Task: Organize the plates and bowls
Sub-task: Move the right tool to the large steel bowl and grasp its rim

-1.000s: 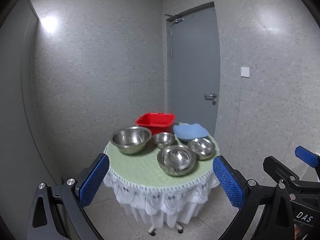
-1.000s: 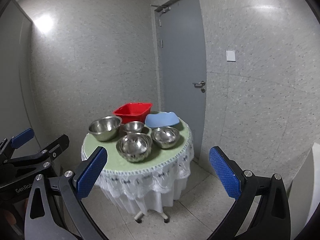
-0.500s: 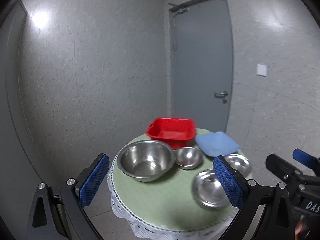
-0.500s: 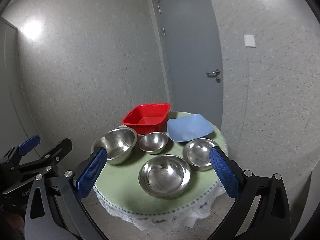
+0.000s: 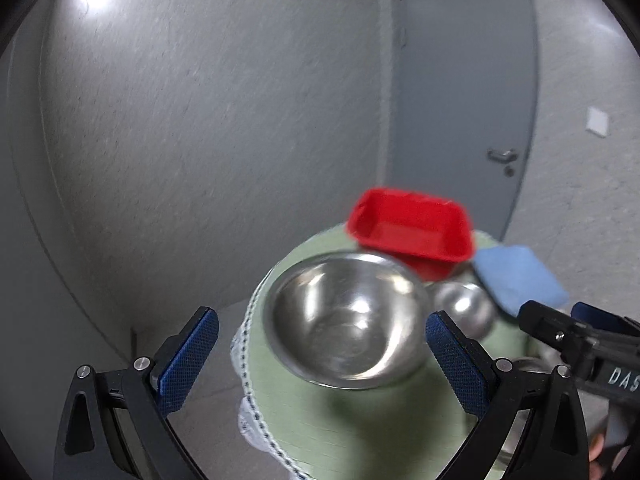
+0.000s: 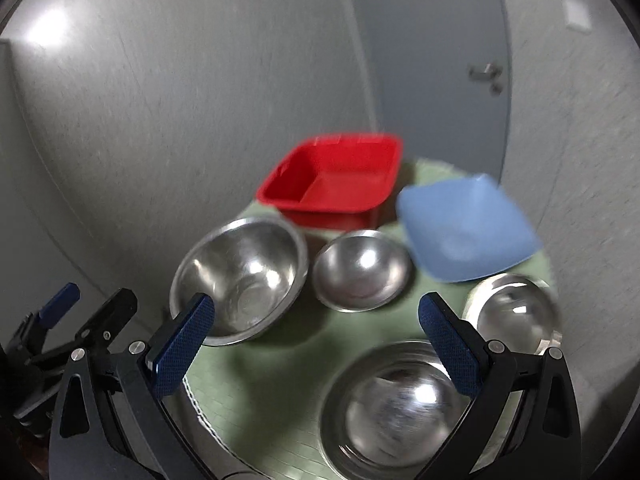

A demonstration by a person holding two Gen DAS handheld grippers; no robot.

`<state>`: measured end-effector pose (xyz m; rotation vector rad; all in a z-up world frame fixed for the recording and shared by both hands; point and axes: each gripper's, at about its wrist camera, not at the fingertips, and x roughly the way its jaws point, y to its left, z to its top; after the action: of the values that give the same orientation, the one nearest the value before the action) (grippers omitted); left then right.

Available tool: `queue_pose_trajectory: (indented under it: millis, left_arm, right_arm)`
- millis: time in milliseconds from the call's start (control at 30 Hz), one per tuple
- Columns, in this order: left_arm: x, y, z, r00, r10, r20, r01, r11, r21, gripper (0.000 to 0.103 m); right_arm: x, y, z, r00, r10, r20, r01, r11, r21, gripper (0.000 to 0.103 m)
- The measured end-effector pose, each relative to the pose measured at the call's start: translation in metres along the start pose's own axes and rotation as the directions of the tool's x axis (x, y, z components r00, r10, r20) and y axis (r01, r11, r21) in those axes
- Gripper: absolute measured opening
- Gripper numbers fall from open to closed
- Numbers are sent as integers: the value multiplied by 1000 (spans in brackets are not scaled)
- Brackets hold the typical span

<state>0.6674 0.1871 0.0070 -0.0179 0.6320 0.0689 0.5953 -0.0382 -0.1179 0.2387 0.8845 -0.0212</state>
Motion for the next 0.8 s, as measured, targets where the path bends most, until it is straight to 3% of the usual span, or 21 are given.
queue_pose_trajectory:
  millis: [233,433,600,733,800]
  left_arm:
    - [111,15,26,989,-16,-146,18,1000,10,102]
    - [204,37,47,972,-46,-231,70,993,98,99]
    - [266,47,47,940,-79,-331,139,977,162,75]
    - [298,42,43,920,-108,-377,196,960,202,63]
    - [312,40,45,909,-130,-397,225,953,203,46]
  right_arm:
    - [71,10,12,991,-43,-127,46,999,23,103]
    - [120,18,17,972,-119,-205,133,989,58,102]
    - [152,20,13,948,-167,-272,194,978,77,69]
    - [167,22,7,933,-190,-305,222,972,74,54]
    - [172,22,6,930,-188,-315,222,972,75,41]
